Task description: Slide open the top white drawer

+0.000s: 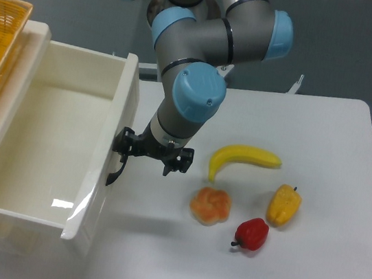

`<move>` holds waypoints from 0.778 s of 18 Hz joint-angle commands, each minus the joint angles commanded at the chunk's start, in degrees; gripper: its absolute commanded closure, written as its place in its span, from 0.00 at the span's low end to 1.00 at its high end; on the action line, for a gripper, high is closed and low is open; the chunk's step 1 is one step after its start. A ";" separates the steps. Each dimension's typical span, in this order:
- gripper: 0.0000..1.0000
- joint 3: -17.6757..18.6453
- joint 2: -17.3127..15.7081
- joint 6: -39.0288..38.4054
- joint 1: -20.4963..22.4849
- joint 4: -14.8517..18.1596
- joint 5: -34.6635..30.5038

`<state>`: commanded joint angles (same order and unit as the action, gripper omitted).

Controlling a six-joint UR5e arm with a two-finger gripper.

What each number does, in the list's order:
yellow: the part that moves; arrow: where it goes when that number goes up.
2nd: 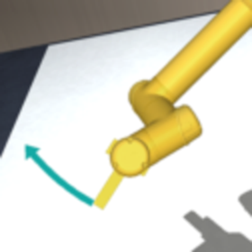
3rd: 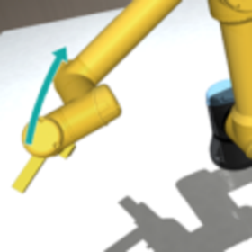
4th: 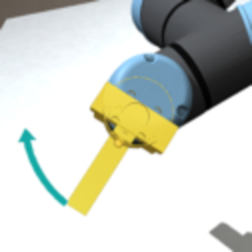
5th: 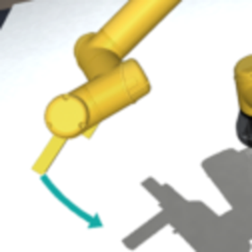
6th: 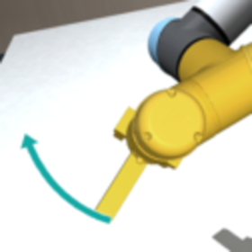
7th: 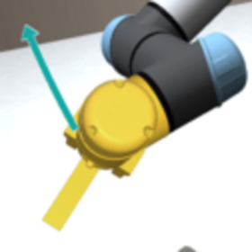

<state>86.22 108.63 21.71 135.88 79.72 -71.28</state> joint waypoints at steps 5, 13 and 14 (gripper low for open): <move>0.00 0.00 -0.09 0.09 1.06 0.09 2.29; 0.00 0.00 -0.35 0.09 2.02 0.09 4.22; 0.00 0.00 -0.35 0.09 2.02 0.00 4.31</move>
<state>86.22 108.28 21.80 137.90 79.72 -66.97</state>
